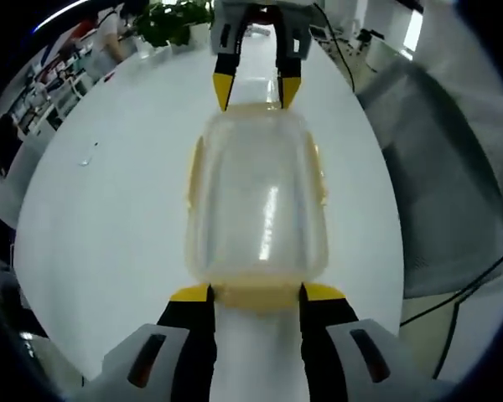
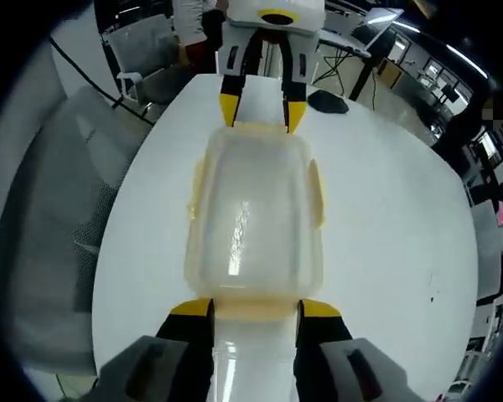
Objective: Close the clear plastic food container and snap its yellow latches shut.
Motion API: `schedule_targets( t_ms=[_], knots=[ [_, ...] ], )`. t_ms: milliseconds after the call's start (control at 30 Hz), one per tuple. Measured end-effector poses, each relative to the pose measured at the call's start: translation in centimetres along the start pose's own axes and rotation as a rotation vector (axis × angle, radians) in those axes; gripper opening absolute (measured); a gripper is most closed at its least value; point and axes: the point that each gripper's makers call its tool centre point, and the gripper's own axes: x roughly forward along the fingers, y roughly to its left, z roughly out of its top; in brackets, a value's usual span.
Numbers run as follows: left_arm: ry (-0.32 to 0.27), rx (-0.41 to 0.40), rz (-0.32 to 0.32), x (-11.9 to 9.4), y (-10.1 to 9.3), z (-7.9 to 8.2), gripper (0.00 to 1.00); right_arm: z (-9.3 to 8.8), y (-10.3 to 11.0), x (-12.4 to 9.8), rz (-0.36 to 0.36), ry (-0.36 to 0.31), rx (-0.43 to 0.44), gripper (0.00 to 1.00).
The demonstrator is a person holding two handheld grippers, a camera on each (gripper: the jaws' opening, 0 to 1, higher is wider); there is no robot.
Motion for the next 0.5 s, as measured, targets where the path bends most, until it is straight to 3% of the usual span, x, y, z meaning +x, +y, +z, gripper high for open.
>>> schedule_targets(
  t_ms=[500],
  knots=[
    [0.008, 0.013, -0.008, -2.4, 0.1, 5.6, 0.37, -2.4, -0.3, -5.5, -0.014, -0.004, -0.003, 0.35]
  ],
)
